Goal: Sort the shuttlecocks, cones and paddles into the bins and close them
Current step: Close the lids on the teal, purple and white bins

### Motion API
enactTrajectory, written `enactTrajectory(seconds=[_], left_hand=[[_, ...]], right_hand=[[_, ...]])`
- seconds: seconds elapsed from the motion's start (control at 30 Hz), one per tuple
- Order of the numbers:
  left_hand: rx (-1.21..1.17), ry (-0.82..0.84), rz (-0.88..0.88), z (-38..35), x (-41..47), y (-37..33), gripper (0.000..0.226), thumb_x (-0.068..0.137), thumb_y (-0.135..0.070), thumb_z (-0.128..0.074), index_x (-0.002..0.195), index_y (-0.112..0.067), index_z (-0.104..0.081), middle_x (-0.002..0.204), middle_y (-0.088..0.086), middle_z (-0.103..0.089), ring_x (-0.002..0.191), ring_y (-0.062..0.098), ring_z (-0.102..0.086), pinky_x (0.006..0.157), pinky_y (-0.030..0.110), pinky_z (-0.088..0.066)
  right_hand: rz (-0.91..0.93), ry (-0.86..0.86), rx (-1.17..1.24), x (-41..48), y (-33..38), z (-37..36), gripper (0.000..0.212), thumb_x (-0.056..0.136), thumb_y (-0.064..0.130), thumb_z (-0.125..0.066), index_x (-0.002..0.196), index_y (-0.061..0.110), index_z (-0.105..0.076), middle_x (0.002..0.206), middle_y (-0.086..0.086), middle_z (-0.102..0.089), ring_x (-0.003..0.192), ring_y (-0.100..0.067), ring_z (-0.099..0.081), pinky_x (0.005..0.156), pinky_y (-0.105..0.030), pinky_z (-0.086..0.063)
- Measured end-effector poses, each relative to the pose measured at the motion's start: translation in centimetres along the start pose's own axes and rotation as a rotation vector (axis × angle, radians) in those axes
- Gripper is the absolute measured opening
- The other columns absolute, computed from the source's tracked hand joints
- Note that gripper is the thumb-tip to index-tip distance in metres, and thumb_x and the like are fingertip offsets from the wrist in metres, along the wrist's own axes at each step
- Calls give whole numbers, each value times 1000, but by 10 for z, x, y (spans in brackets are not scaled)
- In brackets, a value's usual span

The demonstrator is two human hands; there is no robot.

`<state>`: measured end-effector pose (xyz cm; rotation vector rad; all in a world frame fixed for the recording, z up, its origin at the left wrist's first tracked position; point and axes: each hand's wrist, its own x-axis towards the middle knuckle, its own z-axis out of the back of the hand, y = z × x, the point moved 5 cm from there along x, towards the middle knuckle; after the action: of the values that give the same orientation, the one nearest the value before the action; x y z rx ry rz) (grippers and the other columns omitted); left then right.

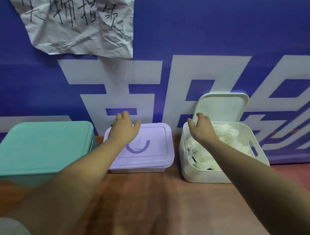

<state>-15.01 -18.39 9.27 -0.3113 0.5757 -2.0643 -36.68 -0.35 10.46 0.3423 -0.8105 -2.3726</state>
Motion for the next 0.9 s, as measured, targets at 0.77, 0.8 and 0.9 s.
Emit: enactTrajectory(seconds=[0.77,0.8,0.9], left_hand=[[-96,46,22,-140,76,-263,58,93,-35,-51,137,-1,-34,137,20,-44,122,35,-47,93,39,-41],[-87,53,38,-146,81,-265,58,93,-34,-51,136,-1,-33,136,21,-44,122,35,-46,94,40,-41],[-71,64,65,-160,91,-264,53,92,-32,-51,132,1,-36,131,22,-47,117,37,-49,93,43,-44]], right_hand=[[-49,20,4,169,-189,171,63,98,46,-47,141,3,-34,141,-20,-42,122,-34,-49,88,-36,-43],[-47,33,26,178,-191,168,62,98,48,-47,141,5,-35,141,-18,-42,121,-33,-50,80,-30,-44],[-54,78,134,193,-193,160,63,92,57,-49,136,13,-40,134,-12,-49,114,-29,-54,79,-34,-52]])
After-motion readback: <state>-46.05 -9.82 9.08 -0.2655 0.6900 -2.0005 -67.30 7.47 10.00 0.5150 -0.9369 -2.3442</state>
